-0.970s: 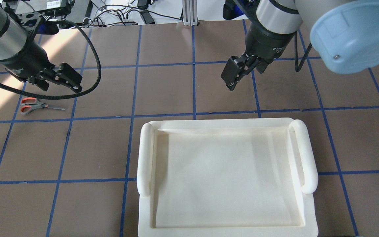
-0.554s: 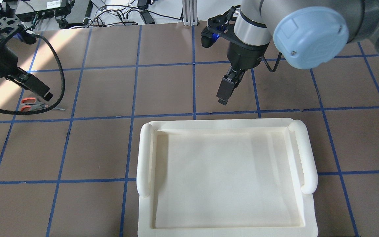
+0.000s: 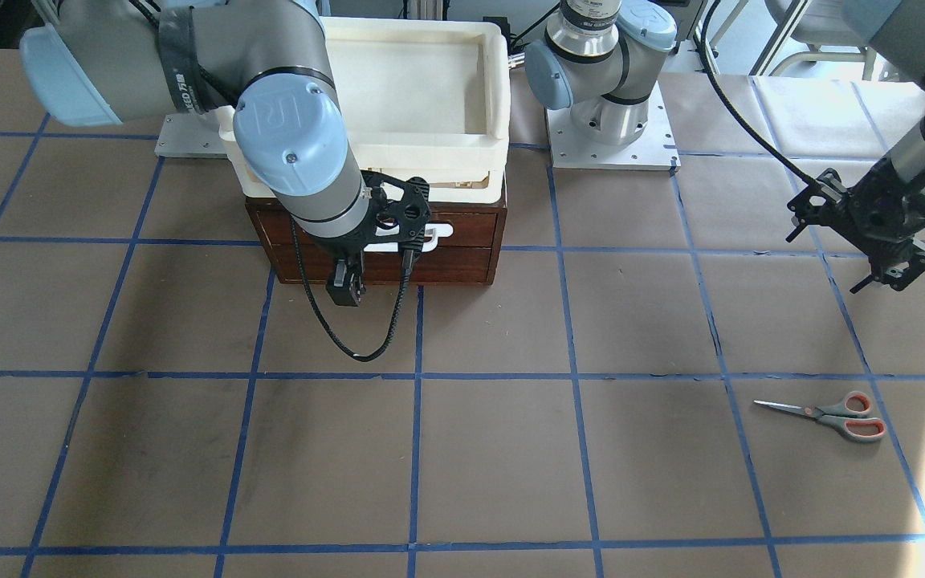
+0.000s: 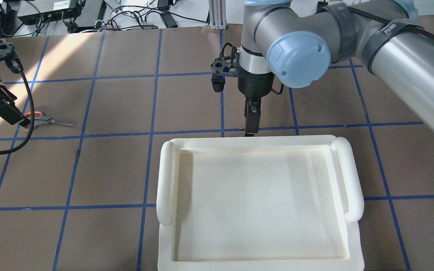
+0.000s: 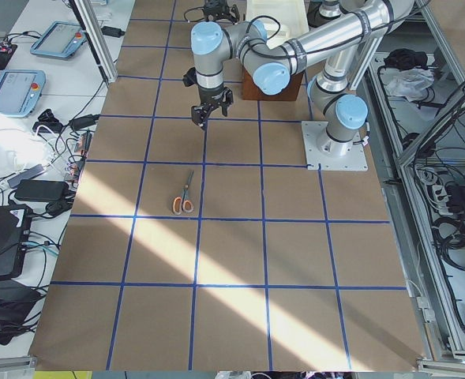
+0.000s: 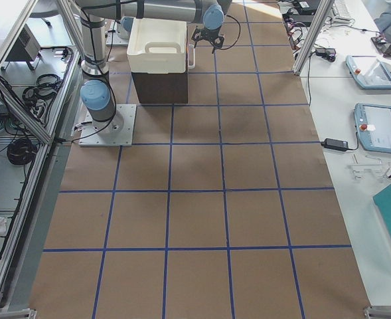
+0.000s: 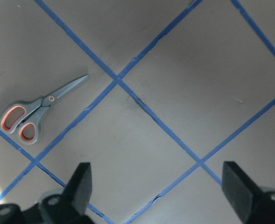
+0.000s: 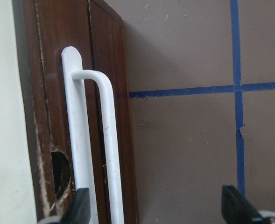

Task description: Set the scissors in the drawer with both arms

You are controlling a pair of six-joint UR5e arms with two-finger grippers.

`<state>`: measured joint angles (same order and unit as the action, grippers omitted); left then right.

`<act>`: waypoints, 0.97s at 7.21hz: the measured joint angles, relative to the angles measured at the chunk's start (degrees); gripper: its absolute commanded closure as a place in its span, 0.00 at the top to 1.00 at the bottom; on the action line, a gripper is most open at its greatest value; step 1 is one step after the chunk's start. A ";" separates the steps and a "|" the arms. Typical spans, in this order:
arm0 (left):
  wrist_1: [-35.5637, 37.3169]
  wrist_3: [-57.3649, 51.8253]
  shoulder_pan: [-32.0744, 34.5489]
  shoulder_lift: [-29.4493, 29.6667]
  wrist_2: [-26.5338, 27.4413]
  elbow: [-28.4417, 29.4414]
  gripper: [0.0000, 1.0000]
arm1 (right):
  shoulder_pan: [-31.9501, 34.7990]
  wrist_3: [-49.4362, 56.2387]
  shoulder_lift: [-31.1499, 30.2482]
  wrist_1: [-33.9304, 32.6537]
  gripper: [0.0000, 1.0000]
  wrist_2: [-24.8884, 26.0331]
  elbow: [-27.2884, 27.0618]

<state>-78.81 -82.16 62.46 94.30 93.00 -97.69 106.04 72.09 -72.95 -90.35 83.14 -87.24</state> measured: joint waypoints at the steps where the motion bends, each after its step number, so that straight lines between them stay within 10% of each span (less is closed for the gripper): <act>1: 2.51 -7.92 -1.24 2.24 0.40 -0.05 1.00 | 1.09 2.79 1.17 -1.50 1.00 0.53 -0.01; 7: 17.14 -38.34 -5.66 15.96 -1.06 0.11 1.00 | 1.94 6.53 3.03 -1.98 0.97 0.69 -0.87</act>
<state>-61.67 -120.50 56.80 110.26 91.94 -97.58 107.98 78.62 -69.92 -92.33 83.83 -88.12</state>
